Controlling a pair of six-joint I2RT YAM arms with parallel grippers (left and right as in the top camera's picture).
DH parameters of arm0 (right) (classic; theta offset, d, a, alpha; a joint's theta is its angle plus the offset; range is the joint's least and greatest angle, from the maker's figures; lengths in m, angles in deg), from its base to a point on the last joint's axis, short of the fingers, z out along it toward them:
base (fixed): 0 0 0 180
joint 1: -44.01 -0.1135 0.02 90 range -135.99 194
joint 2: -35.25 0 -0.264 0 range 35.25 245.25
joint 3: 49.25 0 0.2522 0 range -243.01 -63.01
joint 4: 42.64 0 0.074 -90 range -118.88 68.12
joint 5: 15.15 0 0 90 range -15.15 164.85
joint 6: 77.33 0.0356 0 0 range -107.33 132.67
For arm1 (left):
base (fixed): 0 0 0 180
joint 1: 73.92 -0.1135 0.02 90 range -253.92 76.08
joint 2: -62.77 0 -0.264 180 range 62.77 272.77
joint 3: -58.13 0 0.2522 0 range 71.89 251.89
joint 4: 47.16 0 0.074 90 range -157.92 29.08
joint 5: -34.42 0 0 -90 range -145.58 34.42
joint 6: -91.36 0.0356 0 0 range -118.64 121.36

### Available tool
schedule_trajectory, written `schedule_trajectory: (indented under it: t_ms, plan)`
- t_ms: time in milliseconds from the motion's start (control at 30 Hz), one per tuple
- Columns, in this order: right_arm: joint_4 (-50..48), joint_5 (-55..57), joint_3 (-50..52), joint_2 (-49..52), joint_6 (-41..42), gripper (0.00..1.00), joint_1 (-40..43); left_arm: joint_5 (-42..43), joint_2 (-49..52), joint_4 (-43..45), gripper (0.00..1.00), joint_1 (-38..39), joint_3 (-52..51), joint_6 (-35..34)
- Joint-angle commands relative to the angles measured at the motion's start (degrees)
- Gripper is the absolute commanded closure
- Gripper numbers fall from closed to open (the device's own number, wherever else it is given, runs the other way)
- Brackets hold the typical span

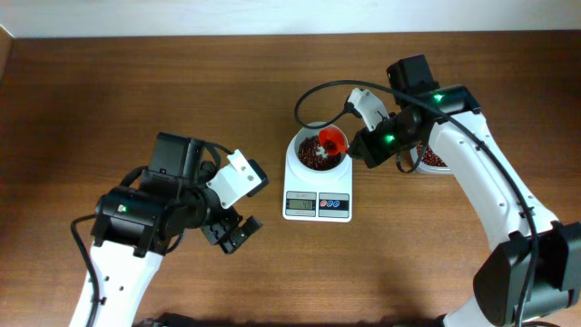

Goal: Scoop and weigh 50g on scale

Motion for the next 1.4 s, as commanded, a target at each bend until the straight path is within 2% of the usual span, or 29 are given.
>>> schedule_trajectory:
  t_ms: [0, 600, 767, 967, 1133, 1233, 1367]
  plan:
    - [-0.02, -0.42, -1.4, -0.42, -0.59, 0.96, -0.15, 0.81, -0.15, -0.04, 0.01, -0.35, 0.85, 0.87]
    - [0.0, -0.44, -1.4, -0.42, -0.59, 0.96, -0.15, 0.81, -0.15, -0.04, 0.01, -0.35, 0.85, 0.87]
    - [-0.44, -6.19, -1.4, -0.42, -0.57, 0.96, 2.12, 0.83, -0.15, -0.04, 0.01, -0.35, 0.85, 0.87]
    - [-0.79, -14.86, -1.4, -0.42, -0.61, 0.96, 12.39, 0.83, -0.15, -0.04, 0.01, -0.35, 0.85, 0.87]
    - [-0.07, -15.45, -1.4, -0.42, -0.66, 0.96, 22.73, 0.83, -0.15, -0.04, 0.01, -0.35, 0.85, 0.87]
    - [2.34, -15.43, -1.4, -0.42, -3.58, 0.96, 29.31, 0.83, -0.15, -0.02, 0.02, -0.35, 0.85, 0.87]
    - [6.43, -3.26, -1.4, -0.42, -4.07, 0.96, 36.87, 0.83, -0.15, -0.04, 0.01, -0.35, 0.85, 0.87]
